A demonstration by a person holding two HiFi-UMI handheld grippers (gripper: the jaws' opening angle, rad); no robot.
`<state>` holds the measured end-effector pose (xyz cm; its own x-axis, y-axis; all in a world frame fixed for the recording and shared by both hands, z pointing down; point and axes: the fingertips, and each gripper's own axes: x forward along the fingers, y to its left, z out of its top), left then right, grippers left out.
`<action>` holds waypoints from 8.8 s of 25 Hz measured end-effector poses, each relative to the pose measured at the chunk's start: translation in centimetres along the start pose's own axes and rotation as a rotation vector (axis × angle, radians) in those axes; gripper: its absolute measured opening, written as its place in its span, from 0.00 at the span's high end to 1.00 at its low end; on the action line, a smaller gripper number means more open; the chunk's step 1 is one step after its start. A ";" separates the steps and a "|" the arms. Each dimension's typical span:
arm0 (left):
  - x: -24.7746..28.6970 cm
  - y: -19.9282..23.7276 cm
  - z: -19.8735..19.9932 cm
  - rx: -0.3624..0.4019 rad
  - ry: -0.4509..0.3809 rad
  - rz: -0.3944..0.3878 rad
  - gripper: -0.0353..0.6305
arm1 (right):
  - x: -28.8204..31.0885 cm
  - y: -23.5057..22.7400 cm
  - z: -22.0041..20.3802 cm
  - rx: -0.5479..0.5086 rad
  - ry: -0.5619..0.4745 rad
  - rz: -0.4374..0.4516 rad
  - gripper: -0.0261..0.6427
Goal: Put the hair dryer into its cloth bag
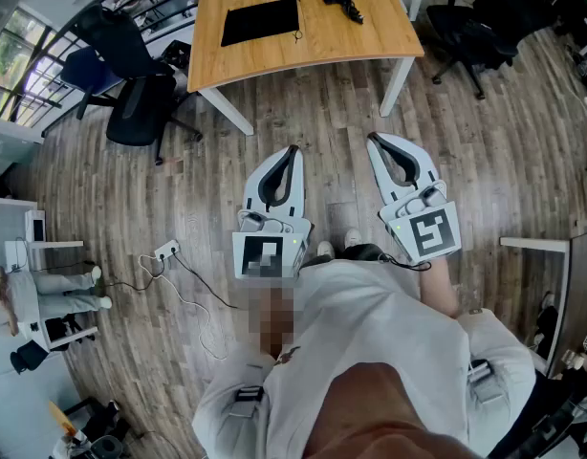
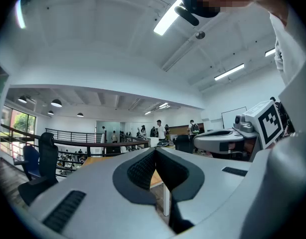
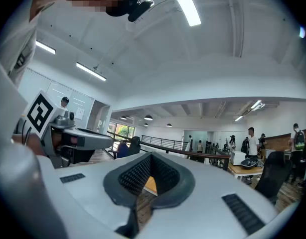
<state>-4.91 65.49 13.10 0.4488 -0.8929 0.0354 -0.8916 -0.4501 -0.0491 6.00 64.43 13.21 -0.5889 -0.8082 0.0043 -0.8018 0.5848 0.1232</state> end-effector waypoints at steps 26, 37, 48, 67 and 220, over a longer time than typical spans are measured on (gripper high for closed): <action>8.0 2.6 -2.1 0.000 0.062 0.015 0.92 | 6.4 -5.9 -3.1 0.006 0.048 -0.005 0.93; 13.4 7.9 -1.3 0.013 0.036 -0.050 0.92 | 13.0 -8.0 -3.0 -0.022 0.071 -0.066 0.93; 16.9 12.8 -1.2 -0.008 0.033 -0.092 0.92 | 18.5 -8.3 -3.1 -0.025 0.097 -0.105 0.93; 28.0 17.2 -2.9 -0.033 0.076 -0.087 0.92 | 28.0 -16.0 -5.0 -0.012 0.114 -0.087 0.93; 70.9 26.0 -34.8 -0.181 0.654 -0.295 0.92 | 57.5 -44.2 -51.6 0.332 1.010 -0.067 0.61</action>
<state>1.60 -9.17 49.08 0.5942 -0.5215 0.6123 -0.7608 -0.6114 0.2175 12.82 -11.47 59.25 -0.3069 -0.4333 0.8474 -0.9070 0.4030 -0.1224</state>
